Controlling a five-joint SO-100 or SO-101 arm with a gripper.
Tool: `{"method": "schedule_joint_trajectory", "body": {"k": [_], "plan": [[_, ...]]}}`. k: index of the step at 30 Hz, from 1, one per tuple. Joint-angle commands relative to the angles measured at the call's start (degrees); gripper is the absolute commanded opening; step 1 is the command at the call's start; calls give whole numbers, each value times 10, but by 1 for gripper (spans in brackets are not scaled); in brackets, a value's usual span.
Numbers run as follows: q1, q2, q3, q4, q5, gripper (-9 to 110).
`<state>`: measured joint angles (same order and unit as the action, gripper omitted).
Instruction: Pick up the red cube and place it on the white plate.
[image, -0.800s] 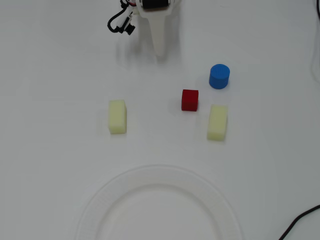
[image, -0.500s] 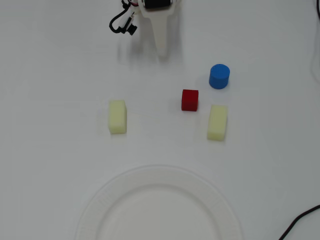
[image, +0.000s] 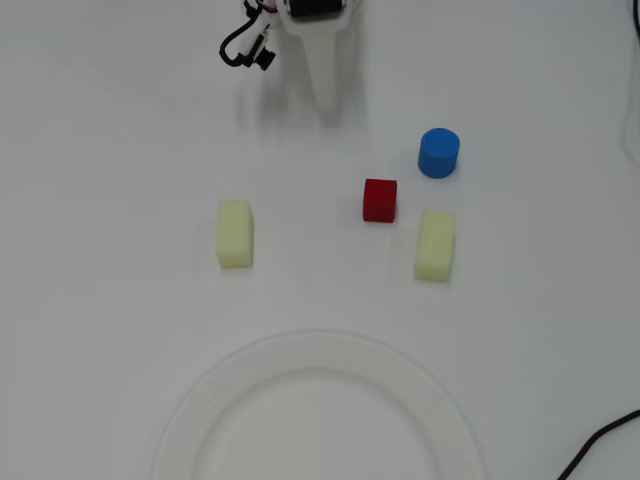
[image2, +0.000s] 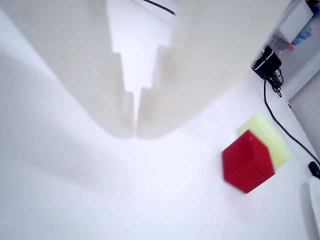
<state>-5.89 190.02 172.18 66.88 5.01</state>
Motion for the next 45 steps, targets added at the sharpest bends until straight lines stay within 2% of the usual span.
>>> {"method": "schedule_joint_trajectory", "body": {"k": [1,4,11,17,28,45], "plan": [[-11,-225,-194,-13,36,0],[-44,-388,-347,30,55,0],[-105,-552,-470,20,91,0],[-120,-684,-512,6,80,16],[-84,-745,-516,-89,109,41],[-62,-863,-523,-152,112,38]]}}
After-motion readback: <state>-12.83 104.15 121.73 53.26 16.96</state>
